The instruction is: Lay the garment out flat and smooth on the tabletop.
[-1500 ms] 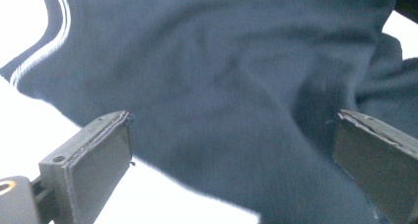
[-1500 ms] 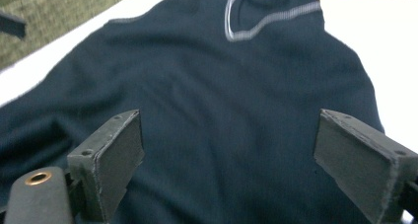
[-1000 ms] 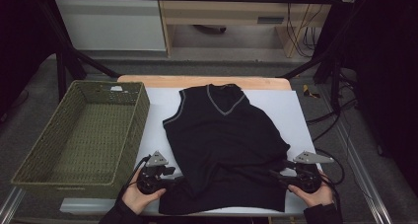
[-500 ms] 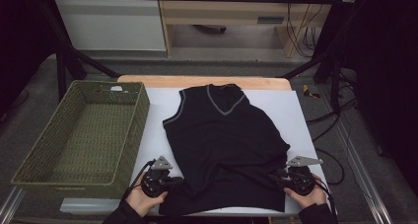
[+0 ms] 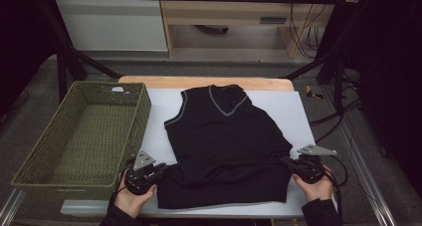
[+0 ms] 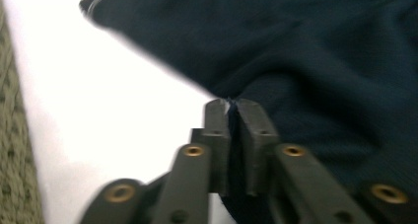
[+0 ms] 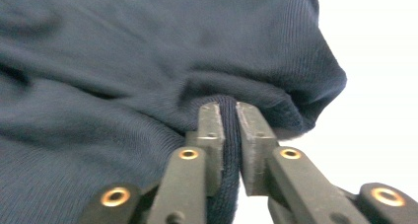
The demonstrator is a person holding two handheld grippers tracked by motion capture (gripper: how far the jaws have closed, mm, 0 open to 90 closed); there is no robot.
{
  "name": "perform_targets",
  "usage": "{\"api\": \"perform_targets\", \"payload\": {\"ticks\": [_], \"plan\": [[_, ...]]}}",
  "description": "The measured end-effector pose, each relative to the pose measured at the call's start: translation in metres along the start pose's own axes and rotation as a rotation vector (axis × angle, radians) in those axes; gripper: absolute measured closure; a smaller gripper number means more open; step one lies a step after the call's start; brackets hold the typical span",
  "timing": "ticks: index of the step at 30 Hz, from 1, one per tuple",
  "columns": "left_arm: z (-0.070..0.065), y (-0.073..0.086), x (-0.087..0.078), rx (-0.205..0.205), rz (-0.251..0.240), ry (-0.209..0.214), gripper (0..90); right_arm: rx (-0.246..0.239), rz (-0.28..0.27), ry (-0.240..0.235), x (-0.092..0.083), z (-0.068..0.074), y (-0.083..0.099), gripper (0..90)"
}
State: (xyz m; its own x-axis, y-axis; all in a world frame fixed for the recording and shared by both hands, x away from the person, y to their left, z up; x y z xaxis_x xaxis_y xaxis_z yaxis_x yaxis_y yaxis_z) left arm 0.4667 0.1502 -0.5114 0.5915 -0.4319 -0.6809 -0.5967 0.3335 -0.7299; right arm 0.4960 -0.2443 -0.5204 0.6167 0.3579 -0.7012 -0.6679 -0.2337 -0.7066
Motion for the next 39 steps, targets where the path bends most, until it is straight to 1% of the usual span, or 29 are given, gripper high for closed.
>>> {"api": "perform_targets", "payload": {"ticks": [2, 3, 5, 6, 8, 10, 11, 13, 14, 16, 18, 19, 20, 21, 22, 23, 24, 25, 26, 28, 30, 32, 33, 34, 35, 36, 37, 38, 39], "plan": [[-0.004, 0.003, 0.000, -0.022, -0.008, 0.037, 61.3, -0.006, 0.032, 0.019, 0.010, -0.003, 0.006, 69.5], [-0.006, 0.005, 0.000, -0.017, -0.015, 0.056, 55.7, 0.002, 0.028, 0.016, 0.011, -0.004, 0.008, 63.9], [-0.011, 0.011, -0.002, -0.012, -0.002, 0.091, 48.0, 0.000, -0.007, 0.018, 0.005, -0.006, 0.009, 53.3], [-0.013, 0.015, -0.003, -0.003, 0.003, 0.099, 45.7, 0.006, -0.033, 0.008, 0.000, -0.005, 0.009, 48.5], [-0.018, 0.026, -0.003, 0.004, 0.025, 0.118, 41.3, 0.021, -0.072, -0.039, -0.011, -0.001, 0.011, 42.0], [-0.020, 0.036, -0.001, 0.009, 0.054, 0.109, 39.1, 0.018, -0.080, -0.064, -0.018, 0.003, 0.018, 41.2], [-0.020, 0.040, 0.000, 0.017, 0.065, 0.099, 38.8, 0.021, -0.068, -0.074, -0.019, 0.005, 0.022, 41.0], [-0.018, 0.046, 0.002, 0.040, 0.089, 0.063, 38.2, 0.014, -0.035, -0.077, -0.017, 0.007, 0.033, 41.6], [-0.018, 0.048, 0.003, 0.037, 0.100, 0.064, 38.5, 0.016, -0.014, -0.077, -0.015, 0.007, 0.037, 42.0], [-0.017, 0.049, 0.003, 0.022, 0.094, 0.074, 38.5, 0.010, 0.022, -0.073, -0.010, 0.006, 0.044, 43.7], [-0.016, 0.049, 0.002, 0.014, 0.092, 0.069, 40.6, 0.001, 0.040, -0.073, -0.008, 0.007, 0.047, 46.8], [-0.016, 0.049, 0.002, 0.011, 0.093, 0.064, 43.5, -0.006, 0.041, -0.073, -0.008, 0.008, 0.048, 49.0], [-0.016, 0.049, 0.001, 0.005, 0.096, 0.063, 47.5, -0.009, 0.041, -0.074, -0.008, 0.009, 0.048, 53.8], [-0.018, 0.050, 0.001, -0.019, 0.101, 0.085, 54.3, -0.016, 0.042, -0.078, -0.008, 0.011, 0.048, 58.0], [-0.020, 0.050, 0.001, -0.025, 0.102, 0.090, 64.6, -0.020, 0.046, -0.077, -0.008, 0.012, 0.049, 63.2], [-0.021, 0.050, 0.001, -0.016, 0.101, 0.092, 69.3, -0.020, 0.050, -0.082, -0.008, 0.013, 0.049, 69.6], [-0.024, 0.051, 0.000, -0.027, 0.104, 0.118, 77.1, -0.015, 0.061, -0.089, -0.008, 0.014, 0.050, 75.5], [-0.025, 0.051, 0.000, -0.020, 0.101, 0.116, 81.1, -0.004, 0.071, -0.094, -0.008, 0.015, 0.050, 79.8], [-0.024, 0.051, -0.001, -0.006, 0.102, 0.112, 82.4, 0.000, 0.083, -0.106, -0.009, 0.017, 0.051, 82.4], [-0.024, 0.050, -0.004, -0.011, 0.105, 0.127, 84.7, 0.006, 0.101, -0.118, -0.011, 0.019, 0.052, 83.6], [-0.025, 0.047, -0.012, -0.017, 0.091, 0.158, 85.3, 0.015, 0.103, -0.133, -0.015, 0.020, 0.052, 84.0], [-0.026, 0.040, -0.027, -0.023, 0.064, 0.191, 85.5, 0.018, 0.102, -0.142, -0.022, 0.021, 0.053, 84.1], [-0.026, 0.038, -0.037, -0.014, 0.055, 0.198, 85.6, 0.014, 0.101, -0.151, -0.028, 0.021, 0.055, 84.2], [-0.026, 0.037, -0.043, -0.010, 0.047, 0.206, 85.7, 0.021, 0.096, -0.161, -0.037, 0.022, 0.056, 84.2], [-0.027, 0.038, -0.051, -0.003, 0.046, 0.221, 85.7, 0.018, 0.088, -0.171, -0.042, 0.024, 0.057, 84.2], [-0.027, 0.039, -0.058, -0.004, 0.044, 0.225, 85.7, 0.017, 0.085, -0.183, -0.051, 0.025, 0.059, 84.2], [-0.028, 0.040, -0.064, -0.003, 0.043, 0.237, 85.7, 0.017, 0.079, -0.195, -0.059, 0.027, 0.061, 84.1], [-0.032, 0.044, -0.071, -0.002, 0.057, 0.269, 85.4, 0.015, 0.077, -0.212, -0.066, 0.030, 0.063, 83.9], [-0.032, 0.044, -0.071, -0.002, 0.057, 0.269, 84.9, 0.014, 0.082, -0.231, -0.073, 0.033, 0.066, 83.5]]}}
Point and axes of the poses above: each handheld gripper's, and its own axes: x roughly forward along the jaws, y roughly out of its underside, z roughly to its left, the point moved 10 cm from there along x, roughly forward along the jaws, and after that the axes turned 2 degrees about z, right-handed, at the moved point
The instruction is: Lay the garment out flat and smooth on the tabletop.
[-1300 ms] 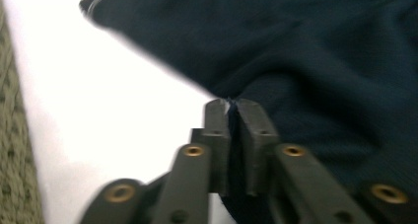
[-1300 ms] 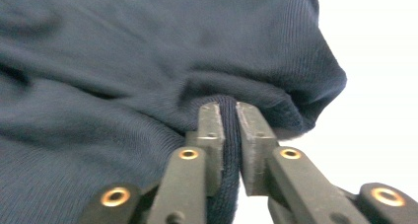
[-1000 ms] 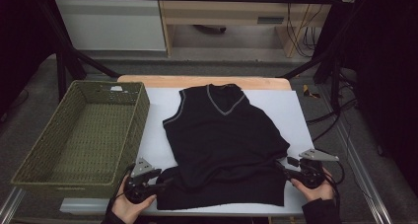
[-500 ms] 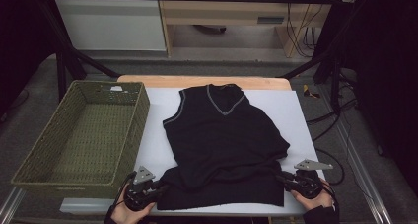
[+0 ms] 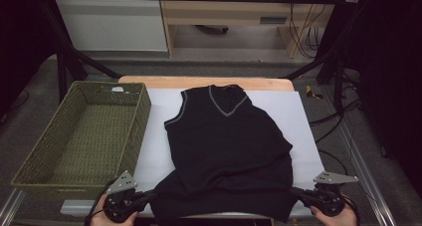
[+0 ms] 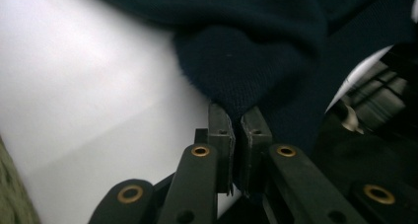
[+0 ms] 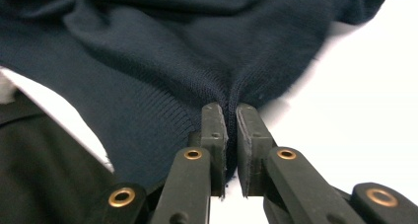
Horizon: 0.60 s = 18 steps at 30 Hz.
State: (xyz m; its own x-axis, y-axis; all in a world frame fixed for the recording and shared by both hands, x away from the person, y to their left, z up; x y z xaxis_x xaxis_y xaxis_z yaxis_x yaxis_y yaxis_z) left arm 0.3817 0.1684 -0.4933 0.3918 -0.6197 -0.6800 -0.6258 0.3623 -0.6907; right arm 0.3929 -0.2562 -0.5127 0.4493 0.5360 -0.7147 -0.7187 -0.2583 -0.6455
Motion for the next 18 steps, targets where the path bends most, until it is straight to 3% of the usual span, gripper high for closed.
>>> {"api": "perform_targets", "payload": {"ticks": [2, 4, 7, 10, 15, 18], "plan": [[-0.007, 0.003, -0.007, 0.017, -0.011, 0.020, 82.3, -0.003, -0.004, -0.011, -0.005, 0.004, 0.003, 81.0], [-0.006, -0.001, -0.006, 0.028, -0.038, 0.002, 67.5, 0.000, 0.002, -0.013, -0.006, 0.005, 0.005, 66.0], [0.001, -0.009, 0.002, 0.023, -0.063, -0.033, 51.2, -0.005, -0.023, 0.042, 0.001, -0.003, 0.001, 50.9], [0.009, -0.014, 0.018, 0.012, -0.058, -0.055, 46.0, -0.013, -0.038, 0.086, 0.009, -0.012, -0.005, 45.6], [0.029, -0.009, 0.051, 0.021, 0.007, -0.144, 46.5, 0.001, -0.027, 0.171, 0.026, -0.030, -0.010, 41.7], [0.039, -0.004, 0.065, 0.014, 0.038, -0.171, 47.8, 0.004, -0.018, 0.178, 0.038, -0.034, -0.010, 41.2]]}}
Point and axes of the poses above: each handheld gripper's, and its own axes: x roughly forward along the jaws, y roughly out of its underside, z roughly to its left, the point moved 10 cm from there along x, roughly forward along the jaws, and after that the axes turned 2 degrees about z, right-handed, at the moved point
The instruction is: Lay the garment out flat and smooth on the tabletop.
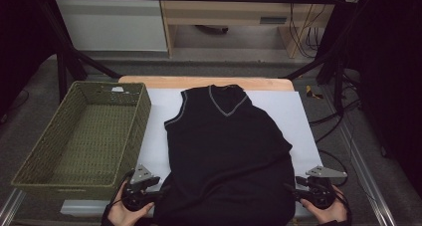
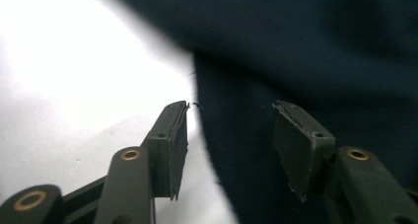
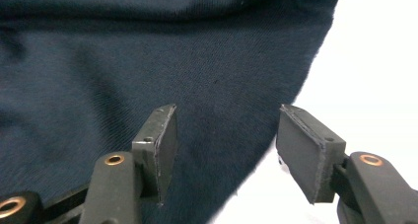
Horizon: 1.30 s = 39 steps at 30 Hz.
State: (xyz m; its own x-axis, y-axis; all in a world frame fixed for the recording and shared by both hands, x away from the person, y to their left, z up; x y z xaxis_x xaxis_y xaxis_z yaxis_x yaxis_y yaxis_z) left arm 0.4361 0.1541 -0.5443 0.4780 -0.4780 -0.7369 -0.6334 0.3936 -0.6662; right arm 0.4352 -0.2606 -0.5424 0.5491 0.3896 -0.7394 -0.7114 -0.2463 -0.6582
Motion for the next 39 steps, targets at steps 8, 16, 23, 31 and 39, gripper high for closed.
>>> {"api": "perform_targets", "payload": {"ticks": [8, 16, 23, 31, 39], "plan": [[0.003, -0.006, 0.008, -0.006, 0.019, -0.018, 62.4, -0.046, -0.021, 0.069, 0.012, -0.001, -0.003, 51.9], [-0.004, -0.006, 0.002, 0.027, 0.033, -0.006, 85.1, -0.040, 0.004, 0.017, 0.010, 0.007, -0.002, 85.0], [-0.002, 0.000, -0.070, 0.015, -0.081, -0.056, 87.4, -0.011, -0.019, -0.001, -0.030, 0.000, 0.004, 85.3], [-0.003, -0.003, -0.079, -0.005, -0.092, -0.062, 66.2, -0.006, -0.026, -0.010, -0.050, 0.003, 0.008, 57.6], [-0.011, 0.016, -0.023, 0.038, 0.040, -0.054, 44.1, -0.032, -0.075, 0.024, -0.017, -0.006, -0.011, 42.5]]}}
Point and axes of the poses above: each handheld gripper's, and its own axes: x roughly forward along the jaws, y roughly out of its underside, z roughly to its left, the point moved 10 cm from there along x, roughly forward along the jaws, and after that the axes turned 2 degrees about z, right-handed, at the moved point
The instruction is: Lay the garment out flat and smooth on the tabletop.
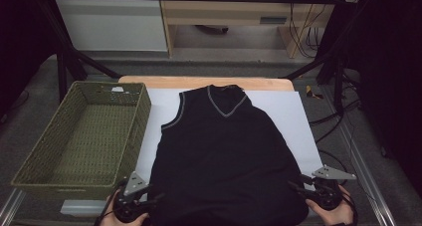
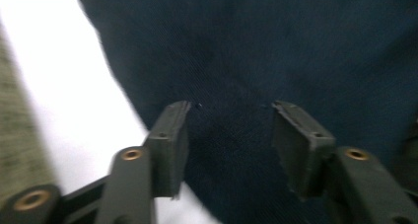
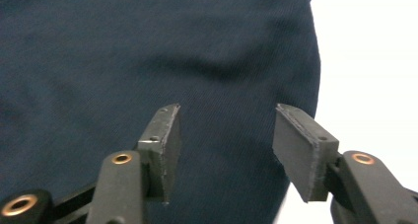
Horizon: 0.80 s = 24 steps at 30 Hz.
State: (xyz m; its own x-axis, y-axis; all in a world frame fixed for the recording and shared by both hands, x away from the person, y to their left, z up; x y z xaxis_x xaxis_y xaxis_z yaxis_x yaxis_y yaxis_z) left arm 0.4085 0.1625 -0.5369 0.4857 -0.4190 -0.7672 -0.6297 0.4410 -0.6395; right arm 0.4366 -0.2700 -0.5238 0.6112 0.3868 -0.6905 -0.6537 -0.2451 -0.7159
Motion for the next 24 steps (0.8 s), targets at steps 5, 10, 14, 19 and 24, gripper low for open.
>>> {"api": "perform_targets", "payload": {"ticks": [5, 10, 14, 19, 24], "plan": [[0.009, -0.005, 0.016, 0.013, -0.019, -0.040, 39.6, -0.021, -0.029, 0.039, 0.024, -0.015, -0.019, 43.1], [0.005, -0.021, 0.020, -0.006, -0.096, 0.052, 38.2, -0.015, -0.052, 0.049, 0.042, -0.028, -0.042, 43.3], [-0.001, -0.042, 0.024, 0.011, -0.150, 0.118, 30.3, -0.008, -0.088, 0.048, 0.048, -0.036, -0.064, 43.3], [-0.007, -0.064, 0.036, 0.056, -0.166, 0.149, 18.4, 0.008, -0.117, 0.027, 0.058, -0.045, -0.092, 42.1], [-0.007, -0.077, 0.050, 0.062, -0.165, 0.165, 9.8, 0.027, -0.116, 0.021, 0.084, -0.055, -0.115, 42.4]]}}
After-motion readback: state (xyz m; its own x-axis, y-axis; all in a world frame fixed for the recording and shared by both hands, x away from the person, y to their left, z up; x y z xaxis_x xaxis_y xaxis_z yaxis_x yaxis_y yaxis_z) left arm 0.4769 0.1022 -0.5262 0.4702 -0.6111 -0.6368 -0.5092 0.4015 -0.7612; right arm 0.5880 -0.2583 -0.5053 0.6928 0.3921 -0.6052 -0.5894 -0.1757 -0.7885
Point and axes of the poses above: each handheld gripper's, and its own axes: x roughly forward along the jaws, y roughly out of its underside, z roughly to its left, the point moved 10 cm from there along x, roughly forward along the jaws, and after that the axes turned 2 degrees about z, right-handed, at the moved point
